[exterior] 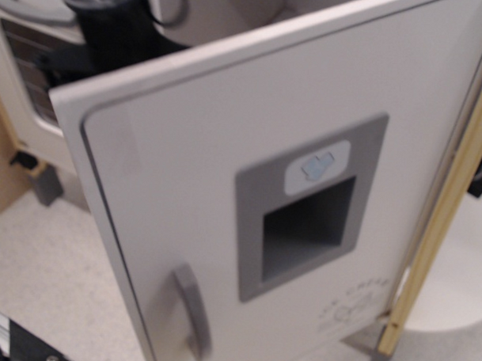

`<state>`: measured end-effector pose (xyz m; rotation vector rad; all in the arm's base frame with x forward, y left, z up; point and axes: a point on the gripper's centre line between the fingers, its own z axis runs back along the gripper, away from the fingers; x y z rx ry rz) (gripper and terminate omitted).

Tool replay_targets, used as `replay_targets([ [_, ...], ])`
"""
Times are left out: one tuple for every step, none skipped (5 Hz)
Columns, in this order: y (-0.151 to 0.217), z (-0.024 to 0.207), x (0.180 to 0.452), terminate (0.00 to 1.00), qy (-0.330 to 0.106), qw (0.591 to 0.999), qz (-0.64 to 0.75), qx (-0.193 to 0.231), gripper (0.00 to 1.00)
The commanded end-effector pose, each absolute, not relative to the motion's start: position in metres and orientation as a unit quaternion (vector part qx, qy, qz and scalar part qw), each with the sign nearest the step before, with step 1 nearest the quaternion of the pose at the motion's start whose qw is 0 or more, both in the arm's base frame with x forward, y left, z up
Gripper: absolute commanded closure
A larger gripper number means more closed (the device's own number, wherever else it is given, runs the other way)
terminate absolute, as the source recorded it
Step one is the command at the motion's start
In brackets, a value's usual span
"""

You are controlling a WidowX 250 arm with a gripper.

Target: Open fridge

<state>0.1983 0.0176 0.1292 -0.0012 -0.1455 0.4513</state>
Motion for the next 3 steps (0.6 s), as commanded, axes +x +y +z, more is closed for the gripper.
replay_targets([
  [0.0043, 0.1356, 0.179, 0.0, -0.061, 0.976, 0.207, -0.028, 0.0],
  [-0.0014, 0.136, 0.1719, 0.0, -0.065, 0.978, 0.195, -0.038, 0.0],
  [-0.0014, 0.136, 0.1719, 1.0, -0.065, 0.978, 0.195, -0.038, 0.0],
])
